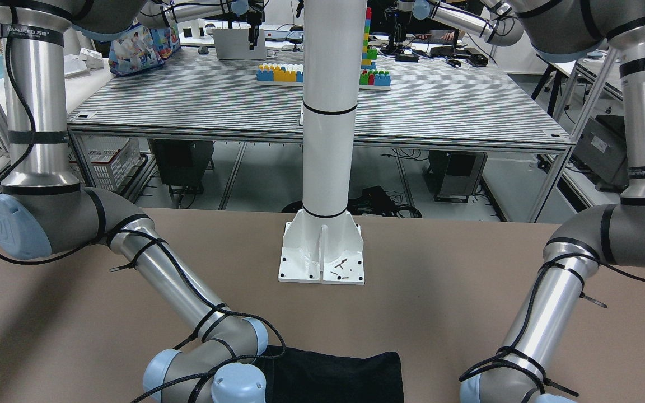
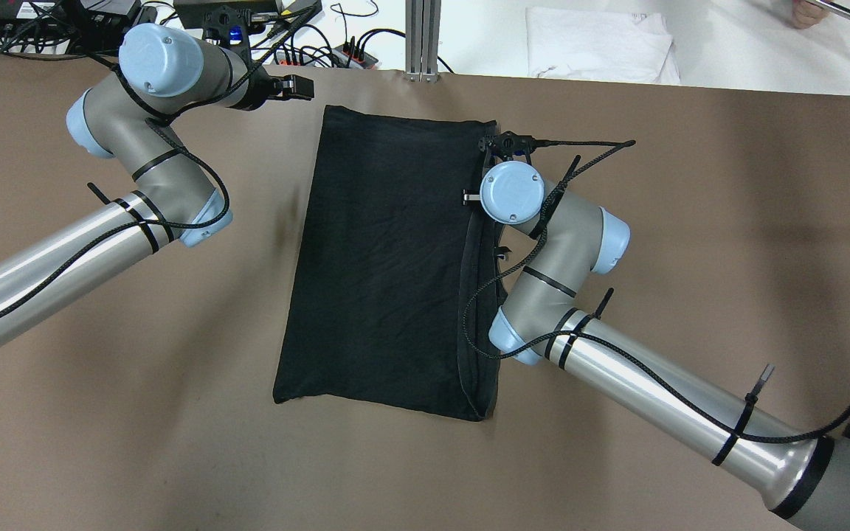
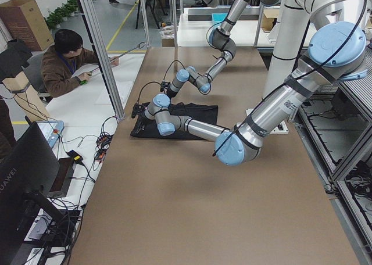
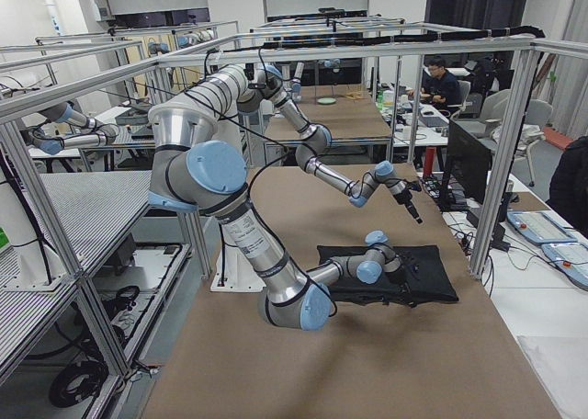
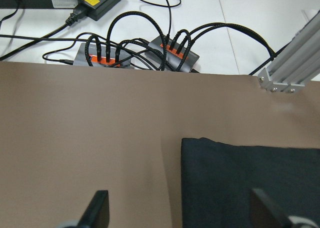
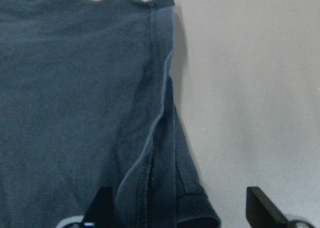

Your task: Fold clothes

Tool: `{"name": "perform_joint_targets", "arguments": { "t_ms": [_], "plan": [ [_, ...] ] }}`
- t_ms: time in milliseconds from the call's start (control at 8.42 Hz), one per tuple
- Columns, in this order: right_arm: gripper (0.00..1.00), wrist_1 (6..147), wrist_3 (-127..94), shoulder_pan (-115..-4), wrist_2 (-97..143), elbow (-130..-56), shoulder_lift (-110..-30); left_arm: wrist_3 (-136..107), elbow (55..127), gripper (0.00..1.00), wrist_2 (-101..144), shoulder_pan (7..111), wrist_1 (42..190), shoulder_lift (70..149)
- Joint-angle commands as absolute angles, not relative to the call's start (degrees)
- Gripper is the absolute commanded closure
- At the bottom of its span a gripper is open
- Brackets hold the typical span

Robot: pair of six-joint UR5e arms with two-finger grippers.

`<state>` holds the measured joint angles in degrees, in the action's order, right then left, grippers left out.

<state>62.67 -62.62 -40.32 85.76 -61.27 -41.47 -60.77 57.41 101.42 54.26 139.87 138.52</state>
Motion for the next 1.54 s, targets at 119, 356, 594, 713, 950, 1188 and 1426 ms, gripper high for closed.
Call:
{"name": "perform_joint_targets", "arguments": {
  "t_ms": [119,356,594,713,950,1188,1426],
  "plan": [
    [0.06,62.67,-59.88,-40.95,89.62,-64.94,-45.43,-61.08,57.66,0.0,101.34,53.44,139.83,138.69],
    [0.06,61.97,-59.5,-41.84,92.37,-67.67,-49.29,-61.26,57.74,0.0,101.34,53.53,139.83,138.52],
    [0.06,62.14,-58.98,-42.1,93.33,-70.21,-49.83,-61.26,57.83,0.0,101.34,53.53,140.01,138.25],
    [0.06,62.05,-59.06,-42.8,96.56,-70.92,-49.83,-61.26,57.83,0.0,101.34,53.53,140.01,138.16],
    [0.06,62.49,-59.85,-44.12,102.63,-73.55,-50.44,-61.35,57.92,0.0,101.34,53.61,140.1,138.08],
    [0.06,63.19,-65.71,-43.34,103.45,-76.46,-50.27,-61.35,58.01,0.0,101.42,53.61,140.19,138.08],
    [0.06,63.72,-69.24,-41.67,102.66,-76.2,-50.89,-61.35,57.92,0.0,101.42,53.61,140.19,138.25]
  ]
}}
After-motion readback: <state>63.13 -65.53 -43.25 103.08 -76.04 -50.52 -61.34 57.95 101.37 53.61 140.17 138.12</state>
